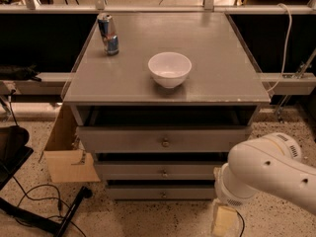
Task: Open middle drawer
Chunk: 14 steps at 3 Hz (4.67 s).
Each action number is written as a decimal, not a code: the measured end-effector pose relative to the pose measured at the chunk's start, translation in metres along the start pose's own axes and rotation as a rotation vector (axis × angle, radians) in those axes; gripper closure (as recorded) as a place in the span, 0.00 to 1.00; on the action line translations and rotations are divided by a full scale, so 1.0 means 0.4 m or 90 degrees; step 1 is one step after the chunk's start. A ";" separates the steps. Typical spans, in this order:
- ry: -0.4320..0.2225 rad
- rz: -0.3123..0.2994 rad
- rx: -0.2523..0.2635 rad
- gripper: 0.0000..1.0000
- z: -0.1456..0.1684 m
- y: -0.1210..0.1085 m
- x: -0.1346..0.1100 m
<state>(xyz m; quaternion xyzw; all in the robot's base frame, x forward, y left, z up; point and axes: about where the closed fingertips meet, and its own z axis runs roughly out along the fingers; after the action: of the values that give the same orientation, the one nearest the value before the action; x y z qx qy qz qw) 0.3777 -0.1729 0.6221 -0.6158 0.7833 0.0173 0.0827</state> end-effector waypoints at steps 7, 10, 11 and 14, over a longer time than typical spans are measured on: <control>-0.061 -0.090 -0.043 0.00 0.453 -0.151 -0.150; -0.039 -0.052 -0.029 0.00 0.511 -0.257 -0.116; -0.034 -0.040 -0.012 0.00 0.549 -0.285 -0.107; -0.041 -0.018 0.036 0.00 0.570 -0.326 -0.091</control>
Offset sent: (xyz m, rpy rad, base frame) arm 0.0083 0.0098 -0.0159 -0.0087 -0.0835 0.0126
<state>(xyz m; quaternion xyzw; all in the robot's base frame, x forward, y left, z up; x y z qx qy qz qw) 0.5367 -0.1401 0.4128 -0.6235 0.7716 0.0141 0.1254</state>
